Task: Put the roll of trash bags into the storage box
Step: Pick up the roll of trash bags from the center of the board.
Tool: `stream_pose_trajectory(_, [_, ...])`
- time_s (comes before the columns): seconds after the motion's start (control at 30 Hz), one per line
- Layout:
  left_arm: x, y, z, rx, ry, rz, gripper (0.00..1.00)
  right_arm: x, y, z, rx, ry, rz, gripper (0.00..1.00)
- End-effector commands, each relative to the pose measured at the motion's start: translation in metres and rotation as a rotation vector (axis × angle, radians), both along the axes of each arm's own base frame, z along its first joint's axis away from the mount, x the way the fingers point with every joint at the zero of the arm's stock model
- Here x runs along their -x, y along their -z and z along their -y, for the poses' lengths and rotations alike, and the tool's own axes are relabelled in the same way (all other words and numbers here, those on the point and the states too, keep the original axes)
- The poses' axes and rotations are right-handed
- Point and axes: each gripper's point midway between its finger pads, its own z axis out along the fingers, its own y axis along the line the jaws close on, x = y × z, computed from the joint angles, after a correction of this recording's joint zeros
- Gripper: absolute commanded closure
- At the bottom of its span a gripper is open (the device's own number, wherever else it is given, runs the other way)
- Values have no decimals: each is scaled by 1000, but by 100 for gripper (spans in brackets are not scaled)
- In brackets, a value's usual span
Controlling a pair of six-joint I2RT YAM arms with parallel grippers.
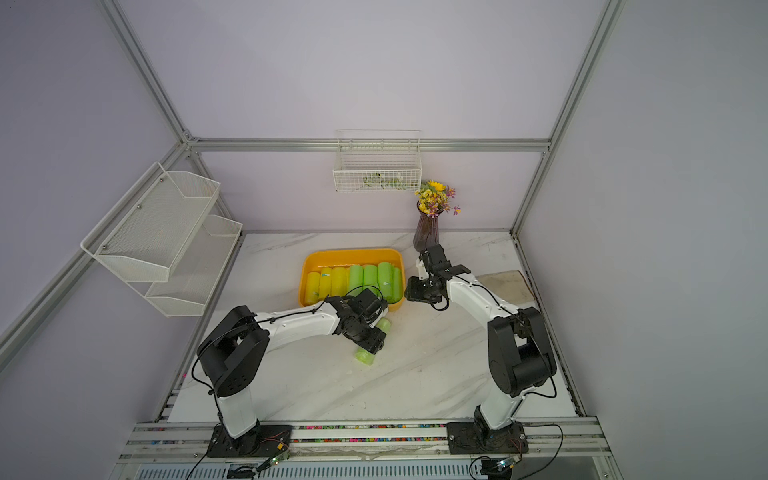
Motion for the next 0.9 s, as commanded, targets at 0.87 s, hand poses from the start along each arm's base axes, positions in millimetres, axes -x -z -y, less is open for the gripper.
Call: stream_pose_trajectory(0.87, [-8,-43,14,102,7,79,59,-1,-15,10,-3,17,59,51])
